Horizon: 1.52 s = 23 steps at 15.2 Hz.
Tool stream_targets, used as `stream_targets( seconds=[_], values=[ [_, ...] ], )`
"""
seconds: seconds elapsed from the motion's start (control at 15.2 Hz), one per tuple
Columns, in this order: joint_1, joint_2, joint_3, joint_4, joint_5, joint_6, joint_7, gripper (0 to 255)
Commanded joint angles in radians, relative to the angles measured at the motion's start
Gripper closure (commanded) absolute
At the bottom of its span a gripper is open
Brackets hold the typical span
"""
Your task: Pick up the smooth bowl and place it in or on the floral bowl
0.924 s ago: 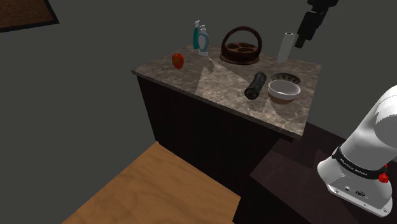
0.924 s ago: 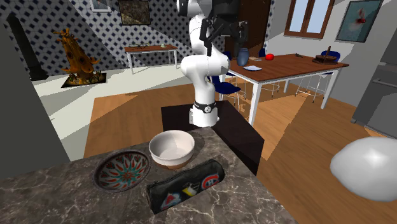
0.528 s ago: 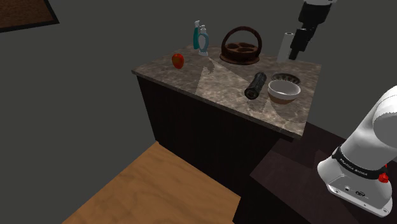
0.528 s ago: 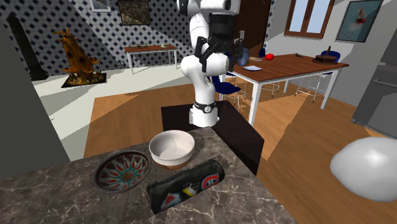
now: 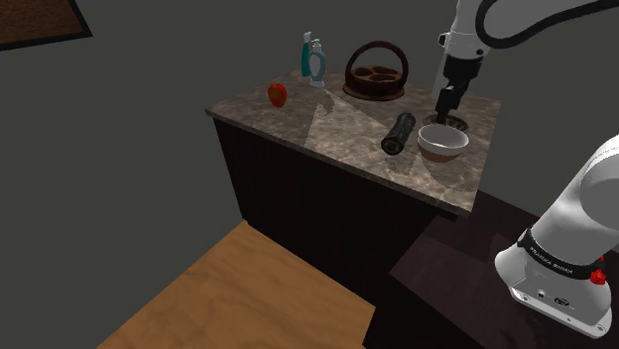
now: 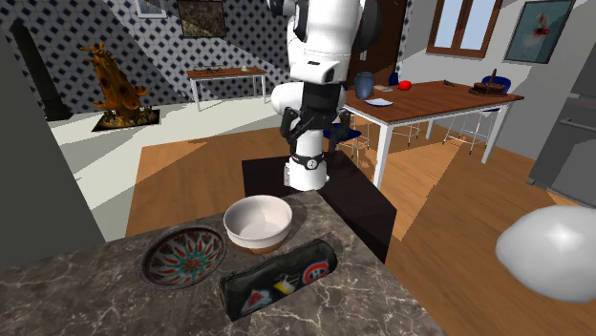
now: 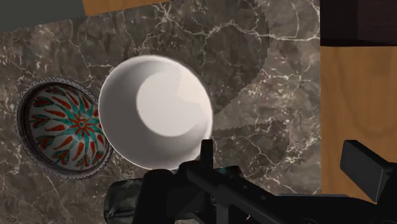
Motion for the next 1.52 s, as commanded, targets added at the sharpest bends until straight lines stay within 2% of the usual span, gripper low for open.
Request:
stream_targets(
  seconds=[0.0,0.53,1.06,1.45],
  values=[
    [-0.013,0.049,-0.017,-0.022,-0.026,0.062,-0.013,0],
    [-0.064,0.316,-0.067,-0.063,-0.13,0.322,-0.025,0],
    [-0.084,0.421,-0.086,-0.1,-0.167,0.463,-0.009,0],
    [-0.084,0.421,-0.086,-0.1,-0.167,0.463,-0.009,0]
  ],
)
